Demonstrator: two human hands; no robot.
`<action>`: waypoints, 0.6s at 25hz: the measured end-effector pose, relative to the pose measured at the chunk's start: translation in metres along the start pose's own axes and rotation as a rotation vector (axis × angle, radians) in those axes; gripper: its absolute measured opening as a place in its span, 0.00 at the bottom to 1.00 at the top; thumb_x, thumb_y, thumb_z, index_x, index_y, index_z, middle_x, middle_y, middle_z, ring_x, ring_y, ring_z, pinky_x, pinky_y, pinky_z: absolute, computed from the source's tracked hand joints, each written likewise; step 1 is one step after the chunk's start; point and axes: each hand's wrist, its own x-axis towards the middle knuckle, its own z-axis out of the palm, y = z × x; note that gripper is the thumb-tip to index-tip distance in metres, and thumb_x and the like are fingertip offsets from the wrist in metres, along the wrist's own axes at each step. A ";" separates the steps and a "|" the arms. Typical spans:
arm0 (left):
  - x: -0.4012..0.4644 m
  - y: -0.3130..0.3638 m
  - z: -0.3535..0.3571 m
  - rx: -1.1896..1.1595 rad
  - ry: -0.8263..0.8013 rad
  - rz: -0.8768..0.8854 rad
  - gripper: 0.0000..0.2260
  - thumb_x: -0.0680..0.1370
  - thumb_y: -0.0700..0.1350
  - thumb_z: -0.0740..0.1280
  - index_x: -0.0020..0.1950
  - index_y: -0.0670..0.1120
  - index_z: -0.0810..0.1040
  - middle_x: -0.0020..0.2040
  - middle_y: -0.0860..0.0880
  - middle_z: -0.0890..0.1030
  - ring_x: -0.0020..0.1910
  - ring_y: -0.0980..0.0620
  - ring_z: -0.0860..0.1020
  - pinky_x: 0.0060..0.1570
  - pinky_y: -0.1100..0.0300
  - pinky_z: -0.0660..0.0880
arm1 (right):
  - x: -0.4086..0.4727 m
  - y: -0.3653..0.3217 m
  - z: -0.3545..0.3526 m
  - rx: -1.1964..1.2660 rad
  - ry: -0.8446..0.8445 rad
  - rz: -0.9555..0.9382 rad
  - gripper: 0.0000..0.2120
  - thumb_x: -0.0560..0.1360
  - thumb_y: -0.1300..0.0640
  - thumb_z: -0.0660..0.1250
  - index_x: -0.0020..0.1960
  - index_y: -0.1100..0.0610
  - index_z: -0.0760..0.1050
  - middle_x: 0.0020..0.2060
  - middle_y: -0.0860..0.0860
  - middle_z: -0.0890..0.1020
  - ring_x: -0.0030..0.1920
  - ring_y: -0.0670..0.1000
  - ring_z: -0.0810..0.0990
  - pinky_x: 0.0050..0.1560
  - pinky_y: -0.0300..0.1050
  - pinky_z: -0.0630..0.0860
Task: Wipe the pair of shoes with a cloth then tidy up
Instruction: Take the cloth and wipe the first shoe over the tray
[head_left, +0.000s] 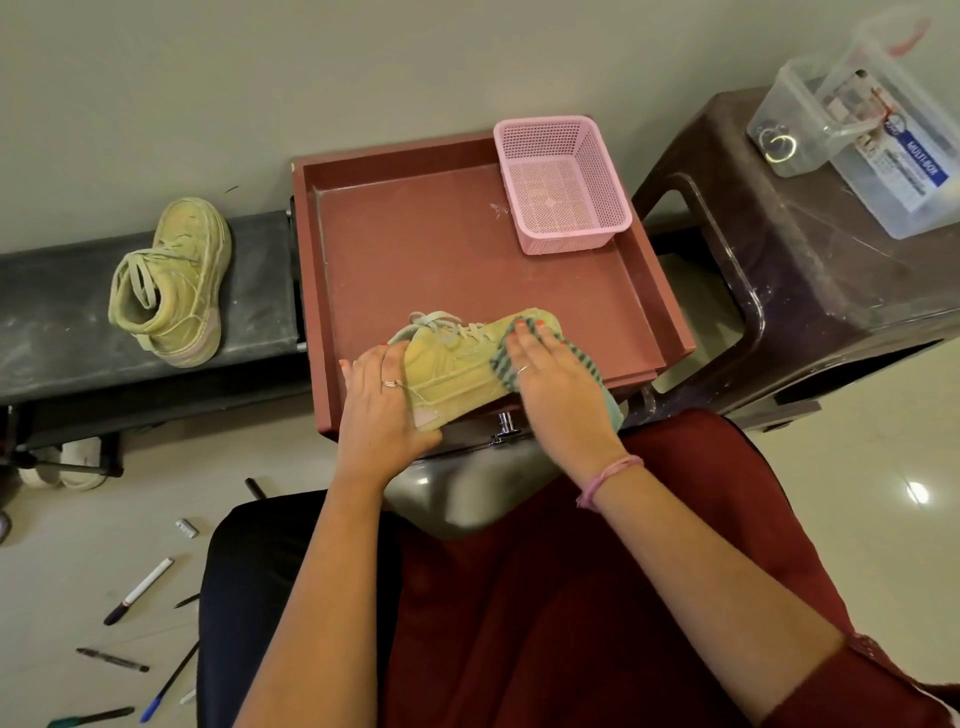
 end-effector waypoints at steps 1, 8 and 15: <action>0.000 0.000 0.000 0.026 0.009 0.020 0.45 0.57 0.45 0.78 0.71 0.41 0.63 0.62 0.43 0.69 0.64 0.41 0.67 0.71 0.36 0.51 | 0.007 0.008 -0.004 0.025 -0.005 0.055 0.29 0.77 0.69 0.56 0.76 0.60 0.53 0.76 0.56 0.55 0.76 0.55 0.54 0.74 0.45 0.49; 0.000 -0.003 0.009 0.108 0.051 0.082 0.45 0.58 0.46 0.81 0.70 0.41 0.64 0.62 0.43 0.71 0.63 0.43 0.67 0.71 0.38 0.53 | -0.018 -0.061 0.009 0.356 -0.036 0.114 0.36 0.74 0.71 0.60 0.77 0.61 0.47 0.77 0.55 0.47 0.77 0.53 0.43 0.75 0.45 0.41; -0.001 -0.008 0.009 0.030 0.062 0.093 0.42 0.59 0.46 0.76 0.70 0.43 0.64 0.62 0.44 0.71 0.61 0.42 0.68 0.67 0.36 0.62 | -0.023 -0.028 0.016 -0.022 -0.084 -0.123 0.29 0.74 0.67 0.61 0.74 0.66 0.57 0.75 0.60 0.58 0.74 0.60 0.59 0.71 0.54 0.63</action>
